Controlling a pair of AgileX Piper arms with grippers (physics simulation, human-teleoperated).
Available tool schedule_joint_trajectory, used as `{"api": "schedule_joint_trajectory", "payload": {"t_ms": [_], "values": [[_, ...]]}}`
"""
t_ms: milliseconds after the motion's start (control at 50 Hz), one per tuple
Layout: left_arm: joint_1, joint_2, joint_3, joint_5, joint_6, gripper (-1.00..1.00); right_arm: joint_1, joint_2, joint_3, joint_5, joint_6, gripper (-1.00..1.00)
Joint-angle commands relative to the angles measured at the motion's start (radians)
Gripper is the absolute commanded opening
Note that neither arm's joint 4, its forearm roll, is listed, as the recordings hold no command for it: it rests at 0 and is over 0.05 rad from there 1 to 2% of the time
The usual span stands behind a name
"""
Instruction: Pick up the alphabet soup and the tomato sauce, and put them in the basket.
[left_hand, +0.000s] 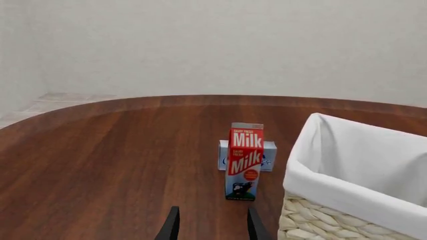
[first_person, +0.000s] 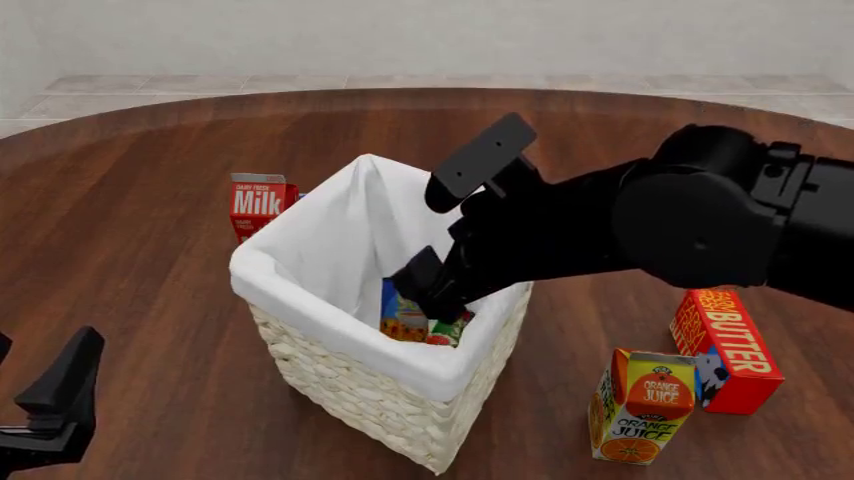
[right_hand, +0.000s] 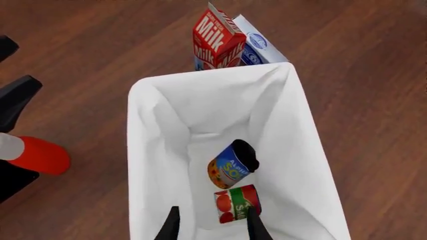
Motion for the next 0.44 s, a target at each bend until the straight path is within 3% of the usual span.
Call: {"api": "schedule_joint_trajectory", "payload": {"t_ms": [20, 440], "values": [[0.000, -0.006, 0.000, 0.006, 0.000, 1.00, 0.004, -0.007, -0.003, 0.004, 0.001, 1.00], [-0.001, 0.003, 0.000, -0.002, 0.000, 1.00, -0.017, -0.017, -0.074, 0.046, -0.022, 1.00]]}}
